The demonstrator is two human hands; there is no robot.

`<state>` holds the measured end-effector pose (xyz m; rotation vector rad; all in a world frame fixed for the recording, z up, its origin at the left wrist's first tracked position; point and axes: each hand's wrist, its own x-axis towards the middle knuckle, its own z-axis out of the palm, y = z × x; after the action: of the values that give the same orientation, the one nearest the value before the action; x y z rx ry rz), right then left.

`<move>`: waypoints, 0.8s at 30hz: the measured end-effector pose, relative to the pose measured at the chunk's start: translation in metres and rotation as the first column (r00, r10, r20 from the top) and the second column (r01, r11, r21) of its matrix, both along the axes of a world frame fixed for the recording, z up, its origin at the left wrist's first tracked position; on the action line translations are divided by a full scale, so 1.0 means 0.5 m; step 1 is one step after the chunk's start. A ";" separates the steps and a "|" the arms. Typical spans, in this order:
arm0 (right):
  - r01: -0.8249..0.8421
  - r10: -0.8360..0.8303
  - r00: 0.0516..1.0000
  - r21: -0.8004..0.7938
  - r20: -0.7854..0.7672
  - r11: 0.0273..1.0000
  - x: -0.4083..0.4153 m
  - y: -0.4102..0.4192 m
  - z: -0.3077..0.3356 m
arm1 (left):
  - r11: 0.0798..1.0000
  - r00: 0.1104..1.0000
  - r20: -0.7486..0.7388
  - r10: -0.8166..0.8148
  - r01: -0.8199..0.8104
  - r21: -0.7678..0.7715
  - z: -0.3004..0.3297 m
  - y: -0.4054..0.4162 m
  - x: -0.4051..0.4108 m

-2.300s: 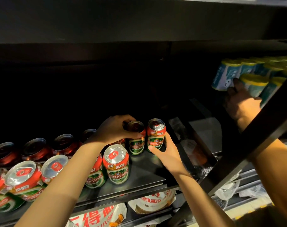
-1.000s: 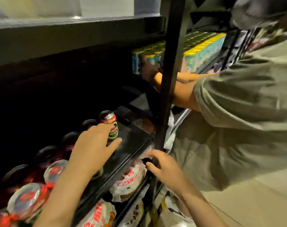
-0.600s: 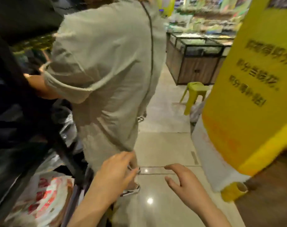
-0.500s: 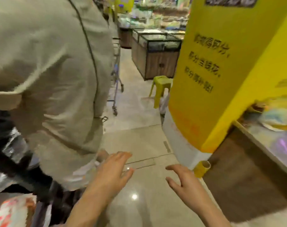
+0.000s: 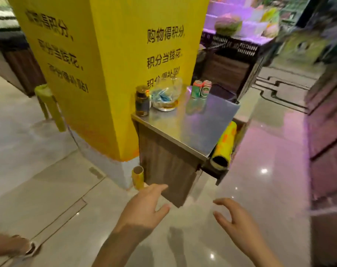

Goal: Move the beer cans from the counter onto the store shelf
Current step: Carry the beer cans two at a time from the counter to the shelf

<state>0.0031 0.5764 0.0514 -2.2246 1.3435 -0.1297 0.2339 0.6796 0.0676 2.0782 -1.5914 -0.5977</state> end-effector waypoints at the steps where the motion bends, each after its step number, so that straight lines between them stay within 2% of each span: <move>1: 0.018 -0.018 1.000 0.008 0.009 1.000 -0.004 -0.026 -0.003 | 1.000 1.000 -0.007 -0.019 0.019 0.009 -0.002 -0.029 -0.006; 5: 0.027 -0.029 0.996 0.023 0.084 0.999 0.022 -0.149 -0.010 | 0.998 0.998 -0.061 0.028 -0.024 0.066 -0.021 -0.151 0.013; 10: -0.028 0.029 0.985 -0.011 0.168 1.000 0.099 -0.349 0.007 | 0.990 0.993 -0.063 0.104 -0.097 0.106 -0.034 -0.339 0.081; 14: -0.002 0.005 0.978 -0.013 0.208 1.000 0.132 -0.502 0.027 | 0.981 0.990 -0.020 0.140 -0.135 0.138 -0.039 -0.509 0.125; 18: 0.008 -0.007 0.988 -0.004 0.154 1.000 0.124 -0.649 0.019 | 0.985 0.987 -0.005 0.159 -0.158 0.075 -0.040 -0.668 0.130; 24: 0.013 -0.020 0.991 0.052 0.136 0.999 0.117 -0.905 -0.022 | 0.997 0.998 -0.032 0.051 -0.049 0.062 -0.054 -0.915 0.095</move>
<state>0.0618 0.1240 0.0405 -2.1222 1.2771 -0.2464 0.2815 0.2221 0.0407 2.1341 -1.5156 -0.6680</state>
